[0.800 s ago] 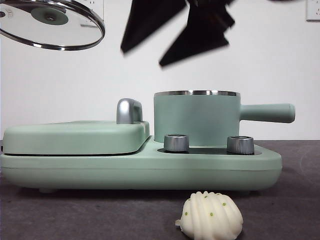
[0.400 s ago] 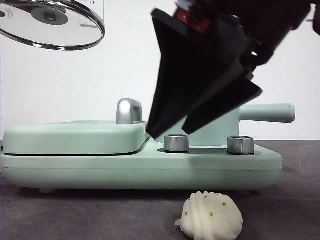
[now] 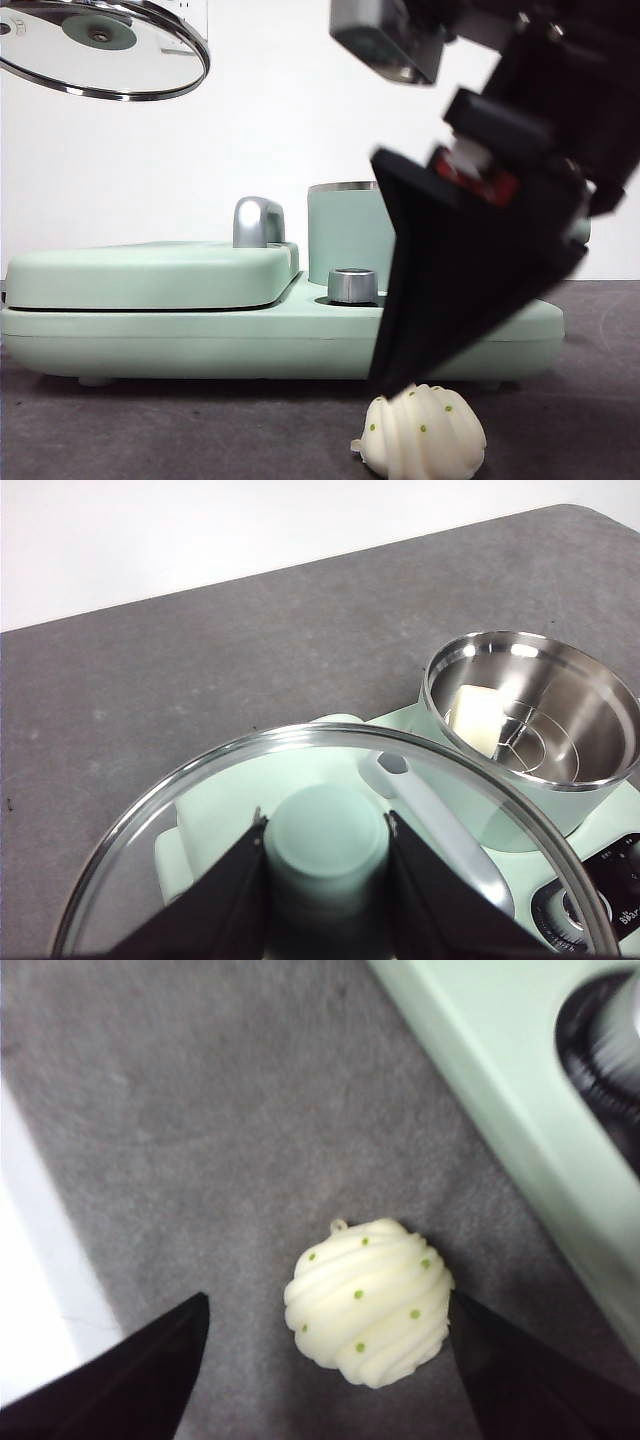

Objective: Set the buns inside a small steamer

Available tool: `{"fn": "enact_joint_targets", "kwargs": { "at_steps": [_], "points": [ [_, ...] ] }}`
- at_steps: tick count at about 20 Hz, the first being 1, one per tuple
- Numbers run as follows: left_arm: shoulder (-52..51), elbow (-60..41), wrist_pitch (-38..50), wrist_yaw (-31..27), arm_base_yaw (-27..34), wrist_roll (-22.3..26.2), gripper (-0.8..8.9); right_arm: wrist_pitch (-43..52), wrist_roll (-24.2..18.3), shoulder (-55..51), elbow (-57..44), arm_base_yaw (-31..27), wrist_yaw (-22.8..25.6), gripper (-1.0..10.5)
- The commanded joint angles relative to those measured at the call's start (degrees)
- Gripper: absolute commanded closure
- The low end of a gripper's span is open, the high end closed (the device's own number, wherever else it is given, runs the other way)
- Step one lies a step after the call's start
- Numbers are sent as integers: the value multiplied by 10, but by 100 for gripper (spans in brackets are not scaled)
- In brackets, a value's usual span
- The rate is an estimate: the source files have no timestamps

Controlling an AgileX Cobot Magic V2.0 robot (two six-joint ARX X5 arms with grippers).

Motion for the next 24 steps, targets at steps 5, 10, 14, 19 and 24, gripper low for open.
{"fn": "enact_joint_targets", "kwargs": {
  "at_steps": [5, 10, 14, 19, 24],
  "points": [
    [0, 10, 17, 0, -2, 3, 798, 38, 10, 10, -21, 7, 13, 568],
    [0, 10, 17, 0, -2, 3, 798, 57, 10, 38, -21, 6, 14, 568],
    [0, 10, 17, 0, -2, 3, 798, 61, 10, 79, -21, 6, 14, 568],
    [0, 10, 17, 0, -2, 3, 798, 72, 33, 79, -21, 6, 29, 758],
    [0, 10, 17, 0, -2, 3, 798, 58, 68, 62, -14, 6, 28, 785]
  ]
}}
